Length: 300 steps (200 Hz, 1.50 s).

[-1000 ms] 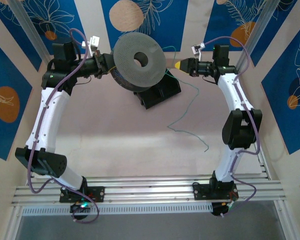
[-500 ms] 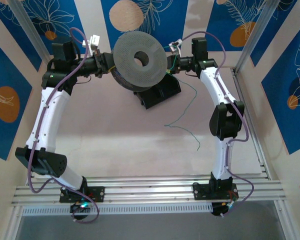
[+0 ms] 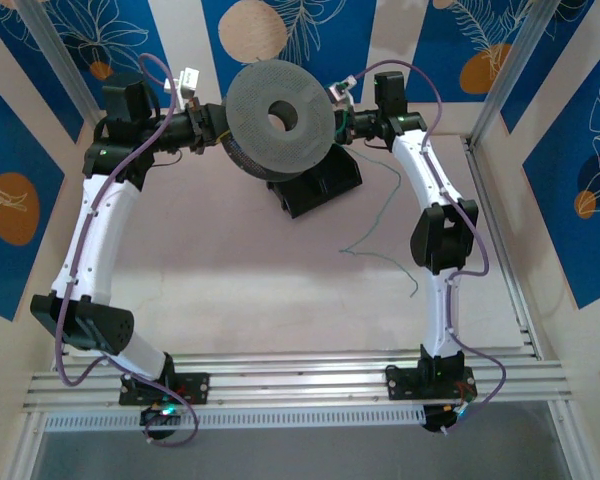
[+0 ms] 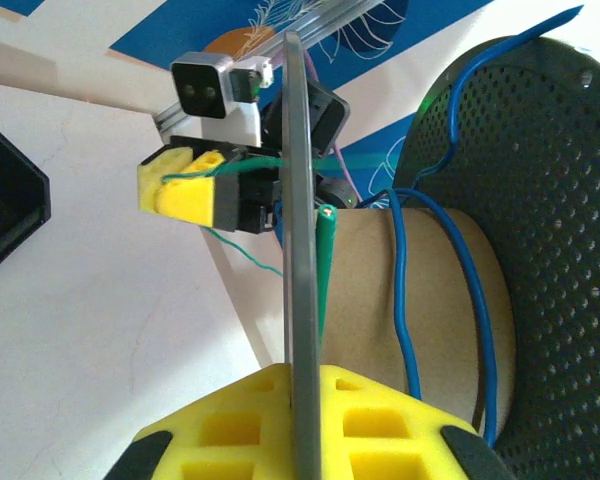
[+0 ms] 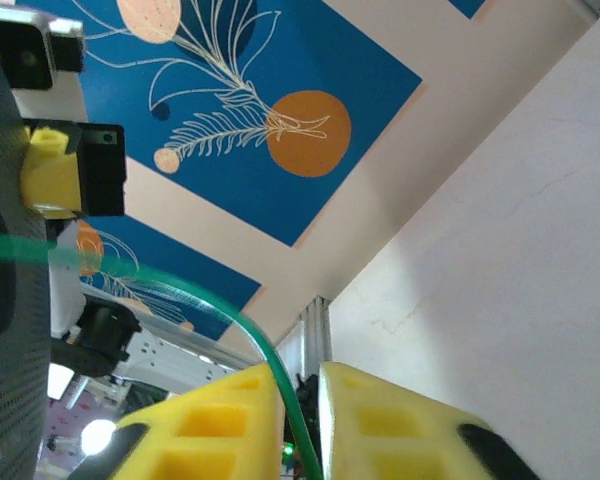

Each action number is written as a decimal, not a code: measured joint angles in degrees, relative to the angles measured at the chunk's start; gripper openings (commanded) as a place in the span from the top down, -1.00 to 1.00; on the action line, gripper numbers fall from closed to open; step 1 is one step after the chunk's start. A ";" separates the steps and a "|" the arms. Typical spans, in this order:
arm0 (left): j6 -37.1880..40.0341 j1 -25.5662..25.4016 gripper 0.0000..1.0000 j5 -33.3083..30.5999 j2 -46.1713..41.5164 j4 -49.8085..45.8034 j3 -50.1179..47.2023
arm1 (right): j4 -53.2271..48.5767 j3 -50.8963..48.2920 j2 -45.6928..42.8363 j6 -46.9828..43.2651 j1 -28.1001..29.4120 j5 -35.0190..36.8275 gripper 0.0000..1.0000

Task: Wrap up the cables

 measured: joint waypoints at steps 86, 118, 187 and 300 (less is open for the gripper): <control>12.83 0.11 1.00 -2.08 -1.36 -13.97 -2.03 | -12.61 2.78 1.05 0.63 -4.81 22.51 1.00; 21.24 0.09 1.00 -5.29 -3.72 -21.22 -3.19 | -19.56 4.70 1.05 3.19 -6.88 40.83 1.00; 35.50 -8.74 1.00 -22.71 -8.00 -28.61 -10.32 | -26.91 12.63 0.87 6.23 -4.11 57.83 1.00; 42.97 -25.53 1.00 -54.64 -5.29 -26.29 -20.37 | -30.91 19.28 0.02 8.68 -0.35 61.02 1.00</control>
